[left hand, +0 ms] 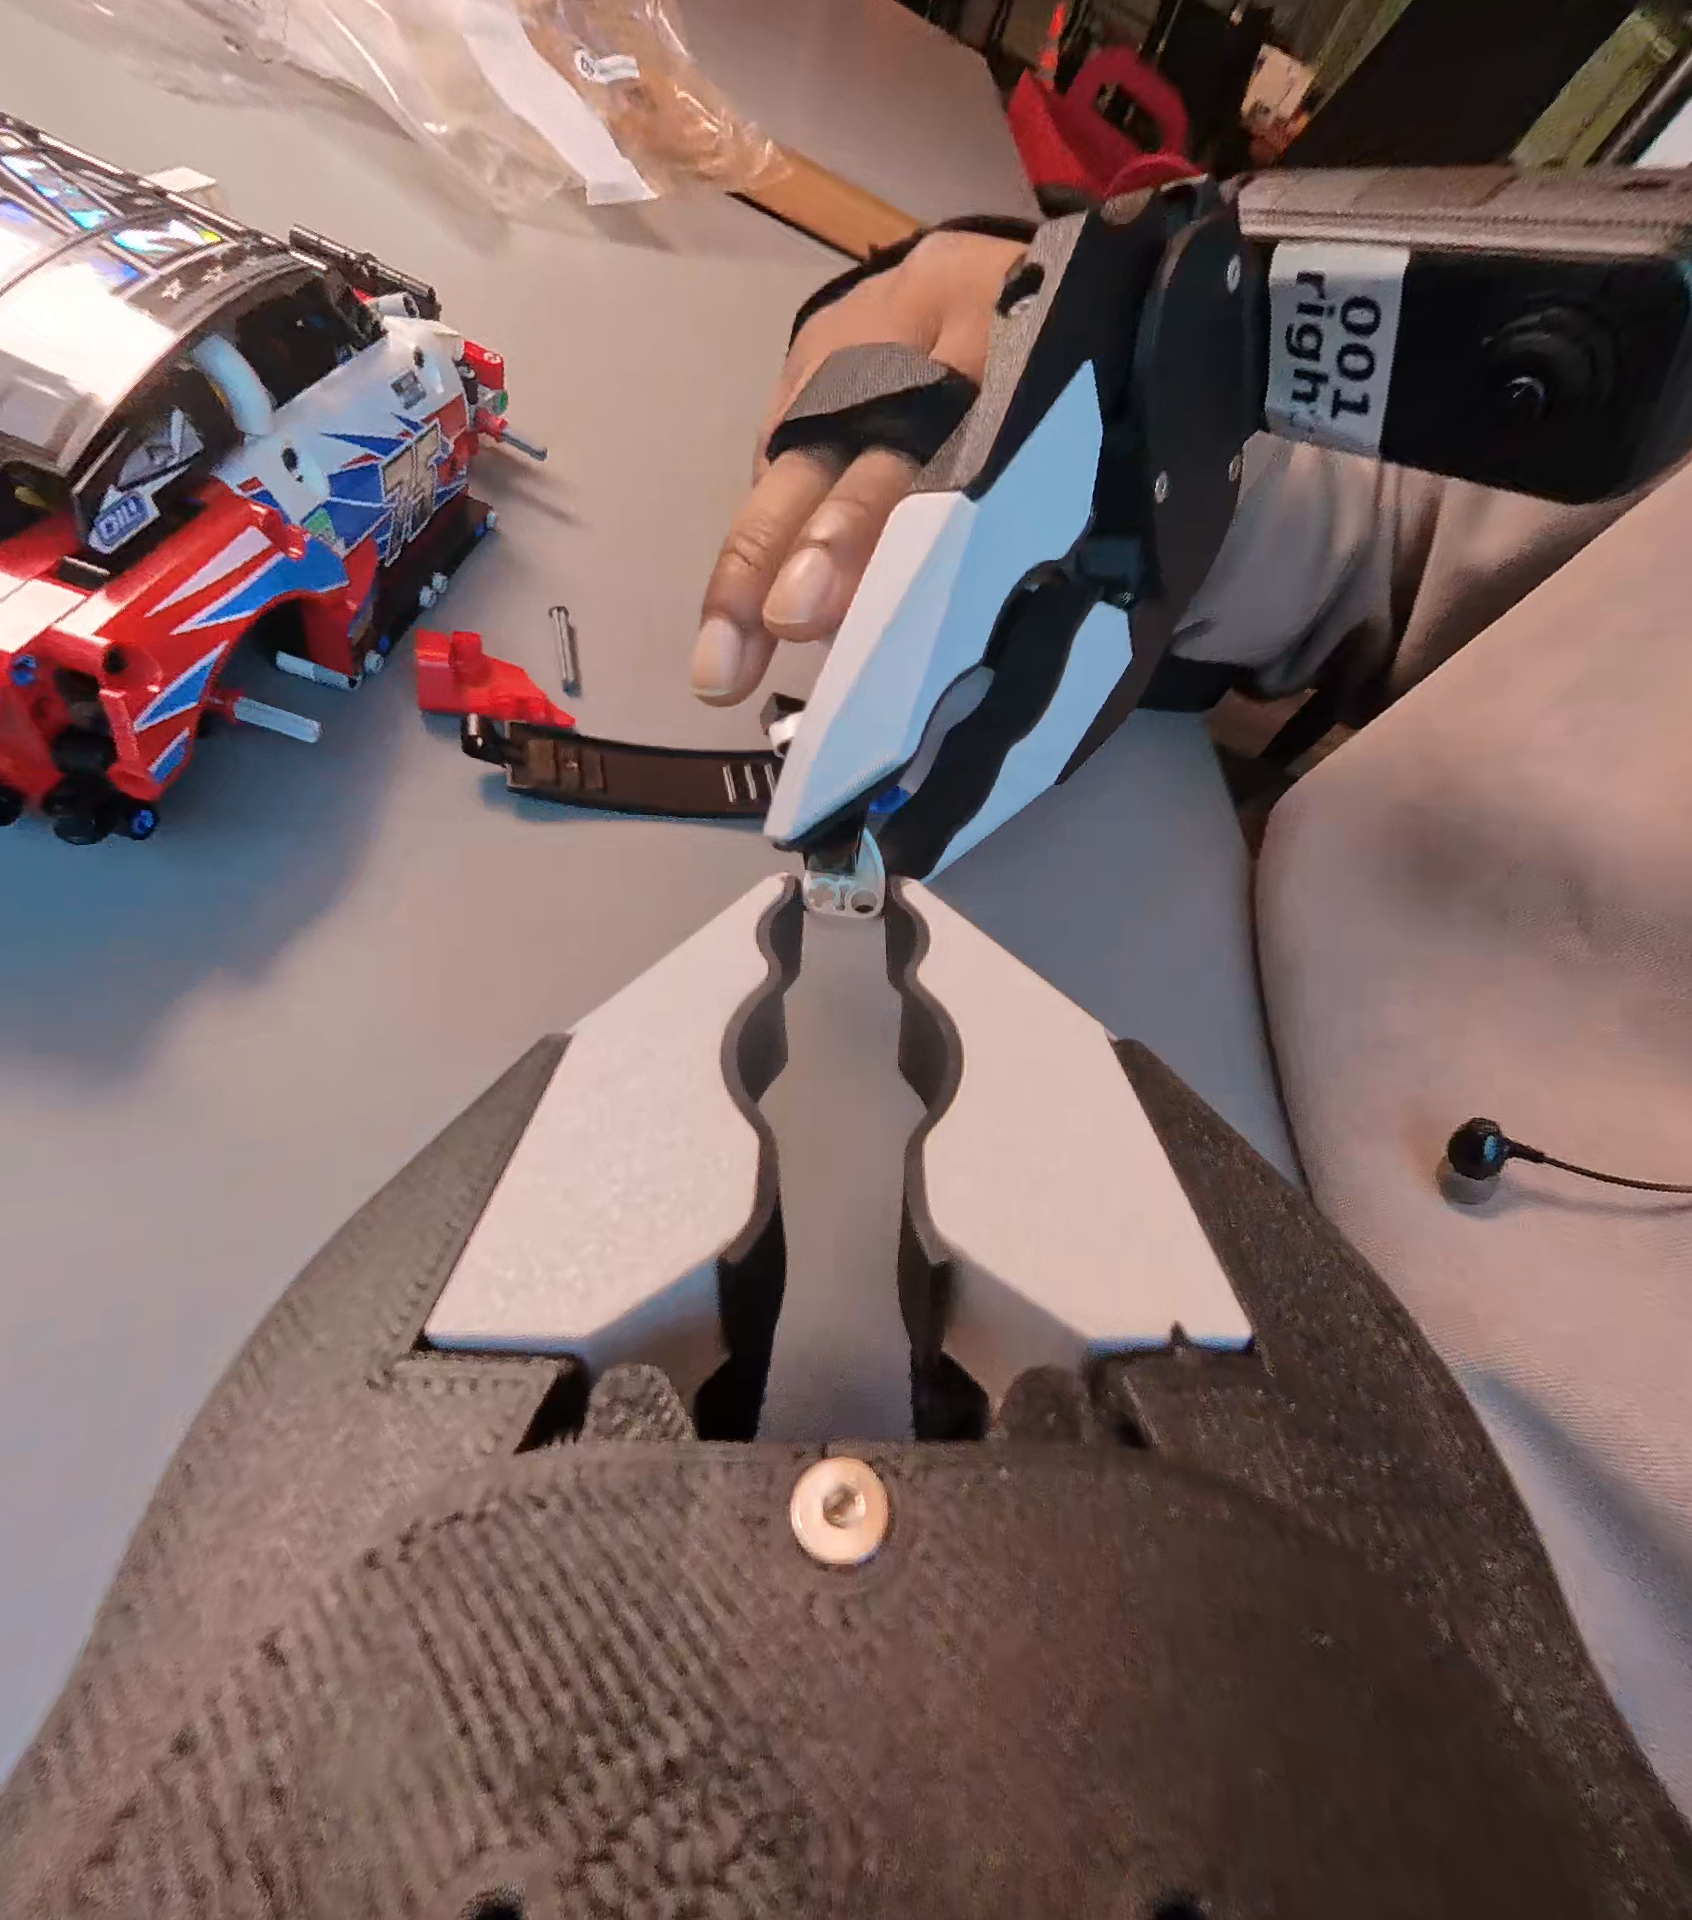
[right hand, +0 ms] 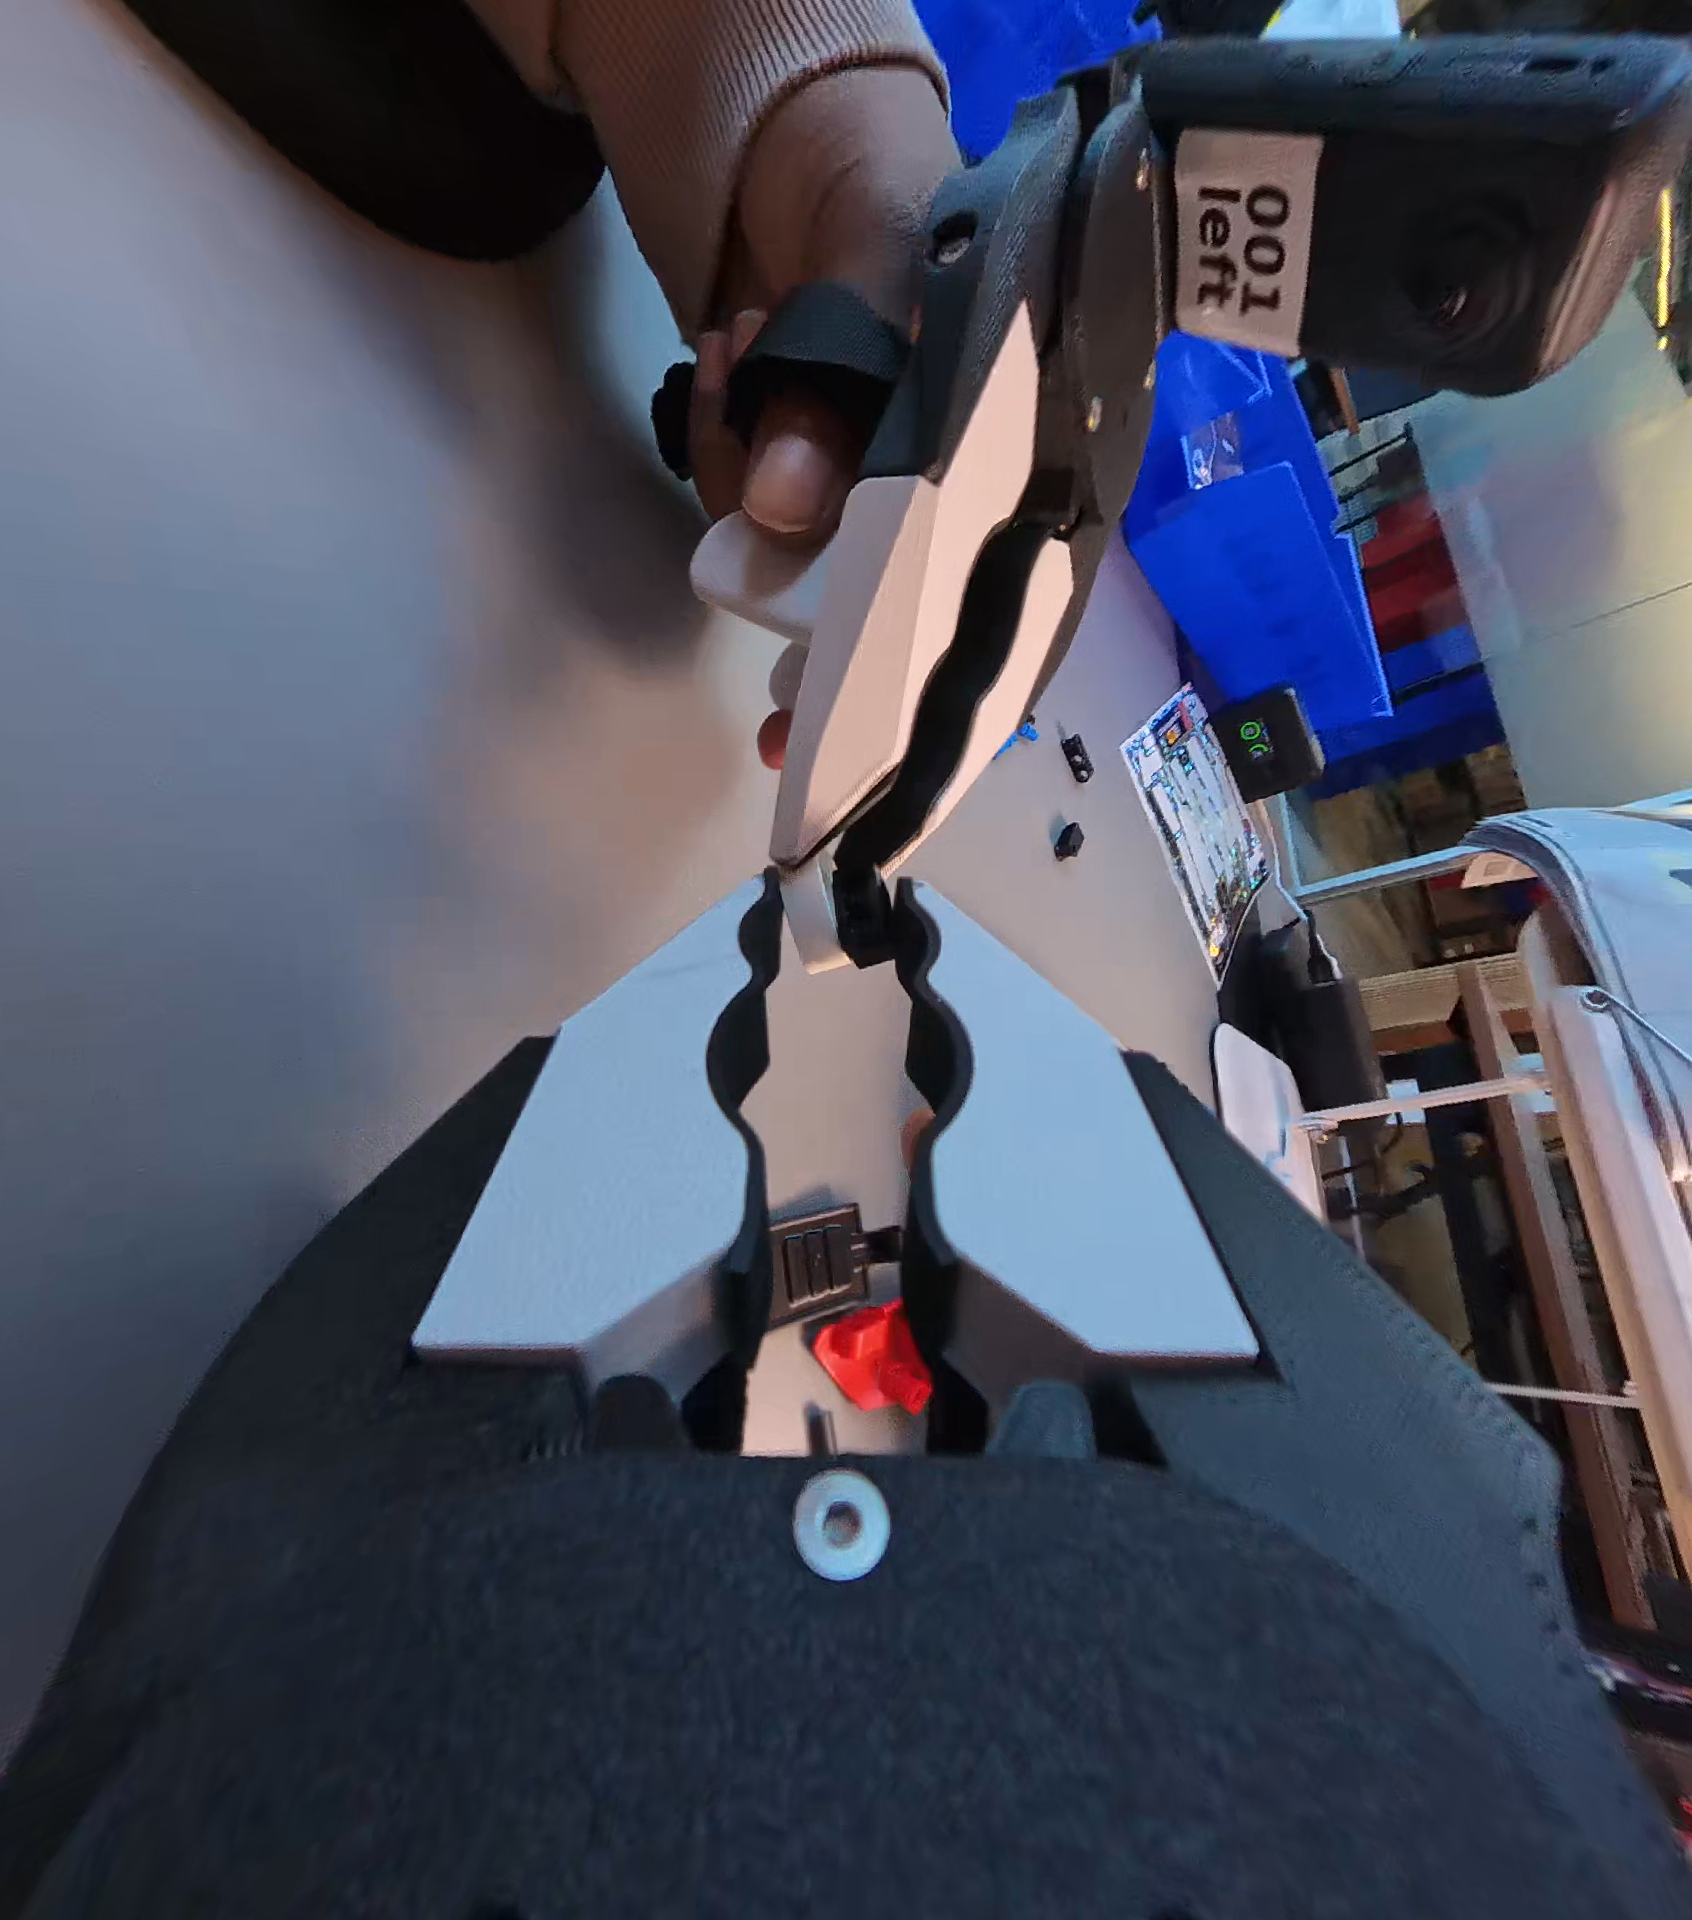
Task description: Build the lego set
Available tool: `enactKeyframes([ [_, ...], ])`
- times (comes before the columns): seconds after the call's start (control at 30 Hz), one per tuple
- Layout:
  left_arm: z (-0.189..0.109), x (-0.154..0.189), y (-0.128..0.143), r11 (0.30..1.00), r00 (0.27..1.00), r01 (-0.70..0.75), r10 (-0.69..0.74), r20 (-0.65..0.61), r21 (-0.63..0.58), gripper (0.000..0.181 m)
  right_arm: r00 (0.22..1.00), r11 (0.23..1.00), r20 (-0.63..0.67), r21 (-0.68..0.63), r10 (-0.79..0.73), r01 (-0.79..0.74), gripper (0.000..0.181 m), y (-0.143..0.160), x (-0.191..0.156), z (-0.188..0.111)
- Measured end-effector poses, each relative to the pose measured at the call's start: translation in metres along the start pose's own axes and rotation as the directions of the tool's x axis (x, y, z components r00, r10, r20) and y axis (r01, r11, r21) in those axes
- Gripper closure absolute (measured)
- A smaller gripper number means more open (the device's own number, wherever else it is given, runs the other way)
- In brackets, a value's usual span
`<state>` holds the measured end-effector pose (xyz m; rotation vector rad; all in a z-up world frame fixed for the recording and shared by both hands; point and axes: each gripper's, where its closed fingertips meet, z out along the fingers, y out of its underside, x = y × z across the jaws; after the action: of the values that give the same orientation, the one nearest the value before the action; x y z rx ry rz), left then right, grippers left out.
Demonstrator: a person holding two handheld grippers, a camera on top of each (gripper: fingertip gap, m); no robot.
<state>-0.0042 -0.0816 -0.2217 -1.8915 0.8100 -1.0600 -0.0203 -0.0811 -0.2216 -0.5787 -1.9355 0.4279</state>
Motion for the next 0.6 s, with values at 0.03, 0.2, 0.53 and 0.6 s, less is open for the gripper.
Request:
enactKeyframes([
  [0.03, 0.000, 0.002, -0.003, 1.000, 1.000, 0.016, -0.016, -0.021, 0.019, 0.168, 1.000, 1.000, -0.004, 0.016, 0.008, -0.008, 0.164, -0.002, 0.001, -0.002],
  [0.2, 0.000, 0.004, -0.016, 0.989, 0.993, 0.103, -0.095, -0.077, 0.111, 0.168, 0.997, 0.997, -0.047, 0.050, 0.065, -0.062, 0.166, -0.001, 0.010, -0.010],
  [0.53, 0.001, 0.009, -0.032, 0.975, 0.994, 0.085, -0.067, -0.090, 0.204, 0.151, 0.978, 0.994, -0.191, 0.090, 0.082, -0.066, 0.165, -0.001, 0.030, -0.017],
  [0.6, -0.002, 0.009, -0.032, 0.977, 0.997, 0.046, -0.034, -0.063, 0.210, 0.150, 0.975, 0.994, -0.212, 0.098, 0.070, -0.050, 0.165, -0.002, 0.034, -0.020],
])
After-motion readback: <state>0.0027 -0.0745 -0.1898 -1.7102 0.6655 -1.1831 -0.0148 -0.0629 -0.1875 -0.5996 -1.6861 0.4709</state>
